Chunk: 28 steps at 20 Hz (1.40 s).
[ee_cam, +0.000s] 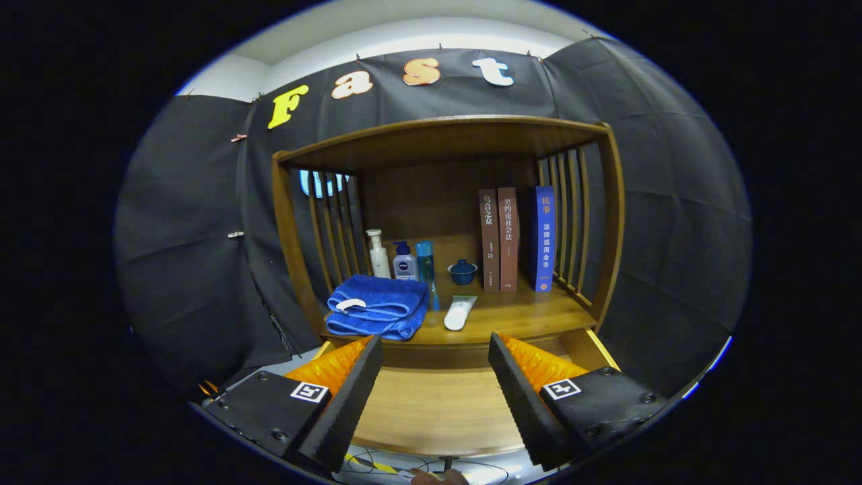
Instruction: Pull open the drawer, take out the items inside it, and place them on the countertop above the cabinet.
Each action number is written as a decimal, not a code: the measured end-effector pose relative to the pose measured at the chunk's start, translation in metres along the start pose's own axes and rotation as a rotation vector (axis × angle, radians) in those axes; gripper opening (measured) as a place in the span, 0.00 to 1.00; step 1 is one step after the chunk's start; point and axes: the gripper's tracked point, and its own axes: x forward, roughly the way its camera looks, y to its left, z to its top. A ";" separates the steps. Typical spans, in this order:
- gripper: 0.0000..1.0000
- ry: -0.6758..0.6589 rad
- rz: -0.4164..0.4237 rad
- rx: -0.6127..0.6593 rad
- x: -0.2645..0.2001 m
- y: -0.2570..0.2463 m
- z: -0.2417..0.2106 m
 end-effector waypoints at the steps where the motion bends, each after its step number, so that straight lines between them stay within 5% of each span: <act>1: 1.00 -0.013 0.003 -0.010 -0.011 0.001 -0.011; 9: 1.00 -0.022 -0.059 -0.028 -0.069 -0.010 -0.112; 15: 1.00 0.064 -0.070 0.017 -0.050 -0.010 -0.177; 28: 0.98 0.088 -0.102 0.029 -0.022 -0.018 -0.184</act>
